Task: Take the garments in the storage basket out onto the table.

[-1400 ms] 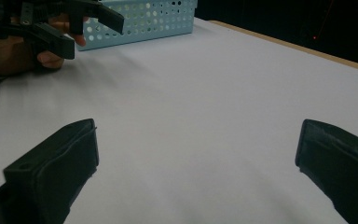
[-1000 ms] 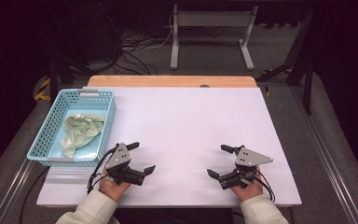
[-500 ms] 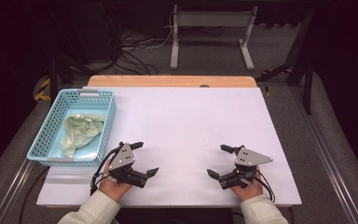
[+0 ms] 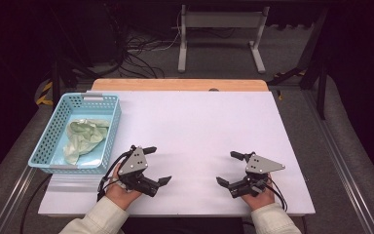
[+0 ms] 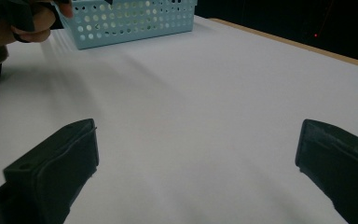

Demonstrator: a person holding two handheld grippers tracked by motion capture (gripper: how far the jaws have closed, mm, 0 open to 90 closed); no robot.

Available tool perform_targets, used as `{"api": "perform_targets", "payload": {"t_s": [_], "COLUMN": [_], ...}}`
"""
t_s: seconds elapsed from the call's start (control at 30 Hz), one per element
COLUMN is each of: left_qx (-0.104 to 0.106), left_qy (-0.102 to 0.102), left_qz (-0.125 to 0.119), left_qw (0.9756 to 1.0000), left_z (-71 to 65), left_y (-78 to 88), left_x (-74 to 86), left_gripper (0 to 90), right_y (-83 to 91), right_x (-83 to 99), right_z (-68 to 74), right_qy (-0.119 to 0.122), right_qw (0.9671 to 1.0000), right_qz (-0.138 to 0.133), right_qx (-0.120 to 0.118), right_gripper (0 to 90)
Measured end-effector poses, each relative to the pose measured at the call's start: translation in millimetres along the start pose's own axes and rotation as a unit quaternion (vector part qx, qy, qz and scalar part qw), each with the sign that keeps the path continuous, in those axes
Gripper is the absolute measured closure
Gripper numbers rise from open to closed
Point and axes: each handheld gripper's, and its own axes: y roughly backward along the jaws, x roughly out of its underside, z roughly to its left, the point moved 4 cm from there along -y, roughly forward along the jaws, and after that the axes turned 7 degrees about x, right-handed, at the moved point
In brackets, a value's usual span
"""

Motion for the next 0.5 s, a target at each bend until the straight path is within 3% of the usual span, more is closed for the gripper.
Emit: {"api": "perform_targets", "payload": {"t_s": [0.5], "left_qx": [0.011], "left_qy": [-0.001], "left_qz": [-0.003], "left_qw": [0.9999], "left_z": [1.6], "left_y": [3.8], "left_x": [-11.0], "left_gripper": [0.4], "right_y": [-0.2], "right_x": [0.1], "right_z": [-0.1], "right_qy": [-0.001], "right_qw": [1.0], "right_qz": [0.0], "right_qx": [-0.002], "right_gripper": [0.1]}}
